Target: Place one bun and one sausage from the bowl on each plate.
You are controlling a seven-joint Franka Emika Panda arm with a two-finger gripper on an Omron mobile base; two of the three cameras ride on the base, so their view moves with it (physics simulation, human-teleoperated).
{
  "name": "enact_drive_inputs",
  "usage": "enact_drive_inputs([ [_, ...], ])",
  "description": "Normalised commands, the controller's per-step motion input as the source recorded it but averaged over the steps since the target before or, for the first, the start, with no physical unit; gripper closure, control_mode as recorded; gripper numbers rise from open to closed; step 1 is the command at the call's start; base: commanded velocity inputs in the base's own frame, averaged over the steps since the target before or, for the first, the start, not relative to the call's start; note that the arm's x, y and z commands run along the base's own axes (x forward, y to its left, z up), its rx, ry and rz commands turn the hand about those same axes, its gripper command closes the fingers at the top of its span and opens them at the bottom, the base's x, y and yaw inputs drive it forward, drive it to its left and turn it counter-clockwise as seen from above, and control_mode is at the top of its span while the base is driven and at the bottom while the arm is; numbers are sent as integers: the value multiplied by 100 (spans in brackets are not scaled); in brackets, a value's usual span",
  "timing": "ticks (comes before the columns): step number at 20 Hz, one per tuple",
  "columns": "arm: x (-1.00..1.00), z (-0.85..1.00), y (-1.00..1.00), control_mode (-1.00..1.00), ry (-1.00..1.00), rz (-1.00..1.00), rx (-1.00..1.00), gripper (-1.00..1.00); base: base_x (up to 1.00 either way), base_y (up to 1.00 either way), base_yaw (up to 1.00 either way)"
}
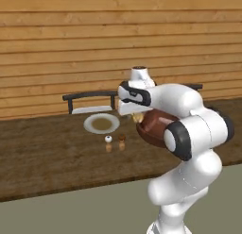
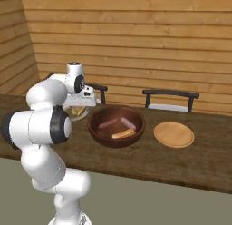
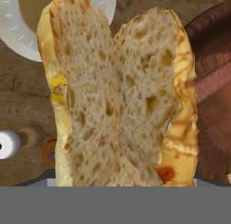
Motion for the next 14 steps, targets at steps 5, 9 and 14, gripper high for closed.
enact_drive_inputs([
  [5, 88, -39, 92, -100, 0, 17, -11, 100, 0, 0, 0],
  [9, 91, -44, 64, -100, 1, 10, -2, 100, 0, 0, 0],
  [14, 72, -25, 14, -100, 8, 2, -9, 100, 0, 0, 0],
])
